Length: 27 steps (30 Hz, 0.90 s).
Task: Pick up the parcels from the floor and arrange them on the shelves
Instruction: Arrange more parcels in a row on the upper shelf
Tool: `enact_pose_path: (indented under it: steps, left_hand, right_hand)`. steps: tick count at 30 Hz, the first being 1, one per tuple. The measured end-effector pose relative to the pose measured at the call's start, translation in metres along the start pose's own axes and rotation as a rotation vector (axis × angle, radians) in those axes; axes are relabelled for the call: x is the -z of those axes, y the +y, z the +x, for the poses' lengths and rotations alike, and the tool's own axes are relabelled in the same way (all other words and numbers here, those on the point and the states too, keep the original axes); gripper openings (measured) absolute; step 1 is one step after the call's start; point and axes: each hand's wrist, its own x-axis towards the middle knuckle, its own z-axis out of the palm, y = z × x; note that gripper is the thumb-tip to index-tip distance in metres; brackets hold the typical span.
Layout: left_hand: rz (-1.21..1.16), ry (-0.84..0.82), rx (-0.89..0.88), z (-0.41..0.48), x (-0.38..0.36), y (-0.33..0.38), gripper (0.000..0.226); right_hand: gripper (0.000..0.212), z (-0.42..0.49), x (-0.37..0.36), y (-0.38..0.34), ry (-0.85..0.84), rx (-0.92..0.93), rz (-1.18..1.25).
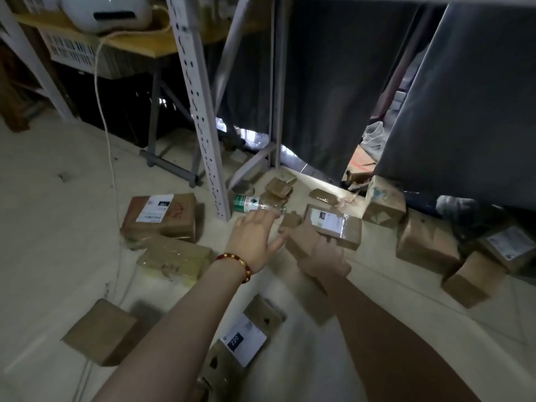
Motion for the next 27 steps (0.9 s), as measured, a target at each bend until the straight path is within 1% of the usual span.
enact_pose_path:
  steps: [2,4,7,8,10,11,13,15,16,18,20,22,25,27]
  left_hand:
    - [-0.039,0.023,0.022,-0.007,-0.015,-0.009,0.044]
    - [-0.087,0.024,0.077,-0.018,-0.028,-0.017,0.044]
    - [-0.056,-0.036,0.126,-0.027,-0.04,-0.032,0.046]
    - [-0.065,-0.032,0.149,-0.027,-0.037,-0.036,0.046]
    - [-0.082,0.005,0.176,-0.026,-0.029,-0.04,0.046]
    - [-0.082,0.019,0.183,-0.024,-0.025,-0.042,0.046]
    - [-0.078,0.021,0.193,-0.023,-0.018,-0.046,0.046]
    - [-0.085,0.015,0.213,-0.02,-0.016,-0.05,0.047]
    - [-0.094,0.016,0.228,-0.019,-0.015,-0.051,0.047]
    - [-0.116,0.026,0.268,-0.015,-0.016,-0.051,0.047]
    - [-0.122,0.016,0.279,-0.012,-0.018,-0.047,0.047]
    - [-0.097,-0.026,0.238,-0.012,-0.02,-0.039,0.047]
    - [-0.047,-0.114,0.202,-0.014,-0.023,-0.033,0.047]
    - [-0.018,-0.16,0.214,-0.015,-0.025,-0.036,0.048]
  right_hand:
    - [0.086,0.018,-0.018,0.004,-0.045,-0.111,-0.038]
    - [0.088,0.034,-0.031,0.007,-0.076,-0.185,-0.014]
    - [0.078,0.049,-0.049,0.022,-0.066,-0.28,0.073]
    - [0.077,0.048,-0.053,0.028,-0.08,-0.286,0.079]
    - [0.083,0.043,-0.064,0.041,-0.131,-0.219,0.014]
    - [0.086,0.039,-0.067,0.045,-0.125,-0.184,-0.066]
    - [0.087,0.035,-0.075,0.048,-0.062,-0.145,-0.203]
    - [0.084,0.033,-0.078,0.043,-0.024,-0.143,-0.216]
    - [0.083,0.033,-0.078,0.04,-0.015,-0.161,-0.188]
    - [0.088,0.034,-0.078,0.039,-0.015,-0.216,-0.109]
    - [0.092,0.031,-0.079,0.039,-0.065,-0.255,0.041]
    - [0.09,0.025,-0.084,0.041,-0.147,-0.228,0.239]
    - [0.096,0.014,-0.09,0.038,-0.19,-0.176,0.374]
    - [0.093,0.008,-0.089,0.026,-0.22,-0.206,0.554]
